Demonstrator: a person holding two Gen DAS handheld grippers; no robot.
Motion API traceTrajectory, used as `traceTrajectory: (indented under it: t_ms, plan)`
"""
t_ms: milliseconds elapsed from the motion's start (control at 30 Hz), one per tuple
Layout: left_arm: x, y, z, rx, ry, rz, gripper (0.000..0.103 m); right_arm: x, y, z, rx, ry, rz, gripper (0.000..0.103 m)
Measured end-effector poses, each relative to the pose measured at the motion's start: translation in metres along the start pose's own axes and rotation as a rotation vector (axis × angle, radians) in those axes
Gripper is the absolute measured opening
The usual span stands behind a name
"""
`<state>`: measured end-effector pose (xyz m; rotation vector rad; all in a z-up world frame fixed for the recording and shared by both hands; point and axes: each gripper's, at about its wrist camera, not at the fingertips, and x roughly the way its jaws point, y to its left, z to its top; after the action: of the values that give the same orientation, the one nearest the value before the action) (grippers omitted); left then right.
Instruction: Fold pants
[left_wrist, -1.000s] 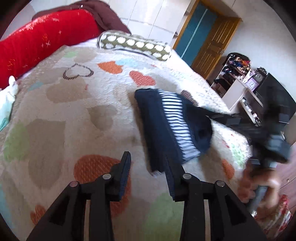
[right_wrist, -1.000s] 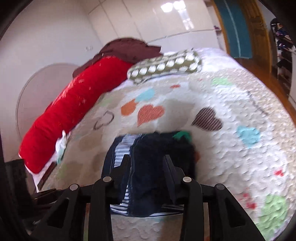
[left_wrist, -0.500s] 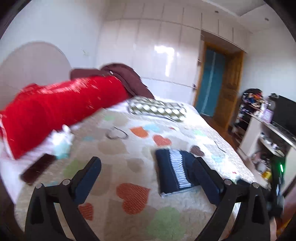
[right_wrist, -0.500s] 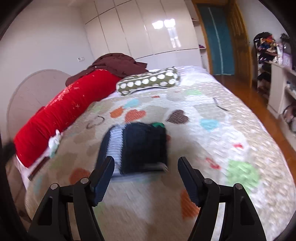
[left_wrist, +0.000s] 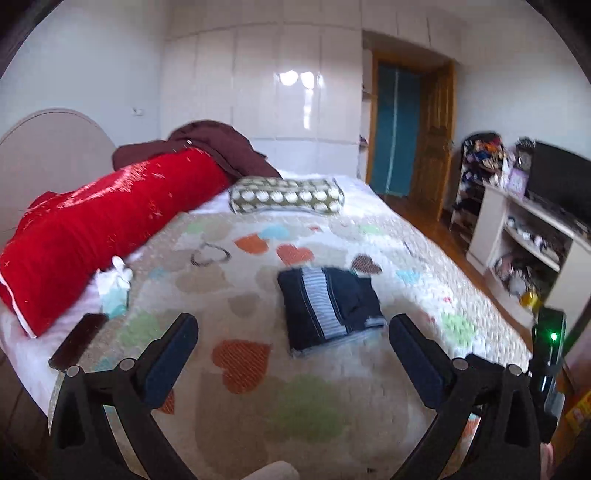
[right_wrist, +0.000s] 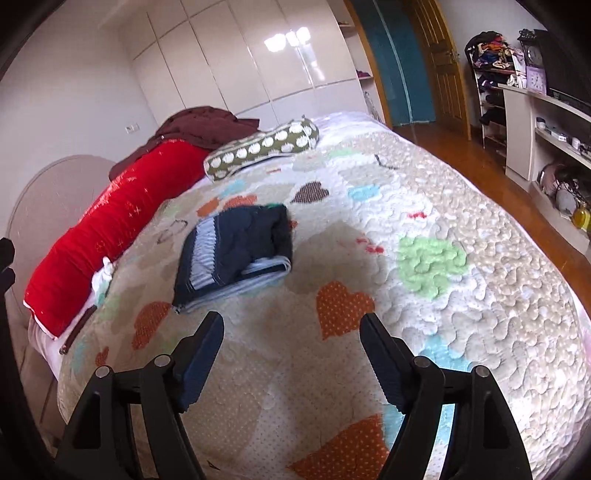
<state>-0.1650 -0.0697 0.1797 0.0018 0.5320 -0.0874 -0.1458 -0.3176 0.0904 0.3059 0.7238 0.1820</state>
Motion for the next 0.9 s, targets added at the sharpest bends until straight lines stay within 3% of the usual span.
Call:
traceTrajectory:
  t_ms: [367,900]
  plan:
    - [0.022,-0.033,-0.021,0.119,0.084,0.054,0.103,0.008,-0.011,-0.013,0.011,0.024,-0.032,0.08]
    - [0.05,-0.014,-0.036,0.042,0.238,0.044,0.103,0.015,0.02,-0.024,-0.098,0.054,-0.056,0.08]
